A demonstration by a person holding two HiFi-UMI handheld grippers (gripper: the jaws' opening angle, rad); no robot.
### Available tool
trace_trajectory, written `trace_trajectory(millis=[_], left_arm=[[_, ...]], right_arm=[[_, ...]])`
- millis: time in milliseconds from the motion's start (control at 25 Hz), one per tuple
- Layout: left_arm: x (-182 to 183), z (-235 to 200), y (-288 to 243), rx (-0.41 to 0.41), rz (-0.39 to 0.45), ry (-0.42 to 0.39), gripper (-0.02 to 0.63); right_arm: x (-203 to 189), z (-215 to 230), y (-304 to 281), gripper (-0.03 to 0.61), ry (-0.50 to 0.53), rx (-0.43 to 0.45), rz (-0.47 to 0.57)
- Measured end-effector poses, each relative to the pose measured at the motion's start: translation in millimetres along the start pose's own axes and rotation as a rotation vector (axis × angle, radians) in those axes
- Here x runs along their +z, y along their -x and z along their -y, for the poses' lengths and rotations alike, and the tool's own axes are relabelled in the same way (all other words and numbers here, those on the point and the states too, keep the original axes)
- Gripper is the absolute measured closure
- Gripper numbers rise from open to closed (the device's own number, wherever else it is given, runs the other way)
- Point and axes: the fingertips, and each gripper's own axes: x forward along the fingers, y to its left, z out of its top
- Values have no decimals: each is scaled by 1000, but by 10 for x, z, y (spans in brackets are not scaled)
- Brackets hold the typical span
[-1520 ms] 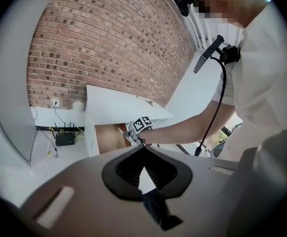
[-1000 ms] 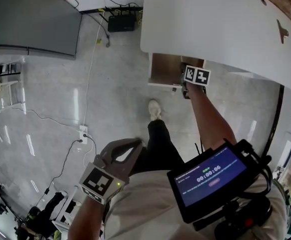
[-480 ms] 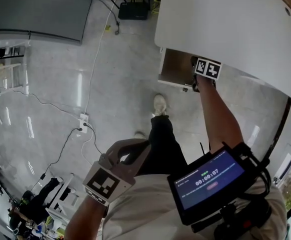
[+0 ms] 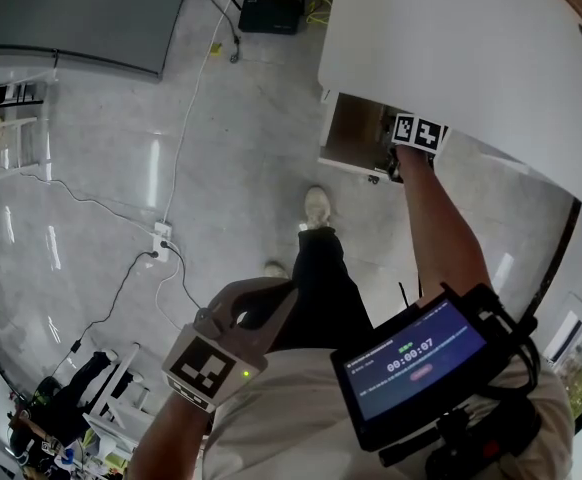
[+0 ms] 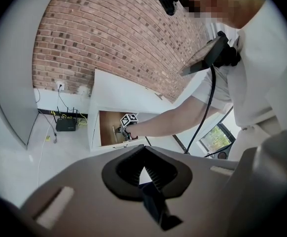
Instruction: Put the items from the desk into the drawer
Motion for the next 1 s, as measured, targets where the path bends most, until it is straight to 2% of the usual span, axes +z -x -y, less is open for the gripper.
trace_trajectory(millis=[360, 640, 760, 1000], left_arm=[[11, -137, -22, -14, 34, -14, 606], [-100, 195, 400, -23, 72, -107, 607], [-129, 301, 622, -26, 113, -118, 606], [-361, 545, 1035, 24, 123, -200, 606]], right_arm=[[16, -132, 111, 520, 116, -28, 17], [-166, -486, 936, 521, 182, -21, 83], [-311, -643, 1286, 526, 224, -16, 104], [-804, -1040, 2054, 559, 327, 15, 111]])
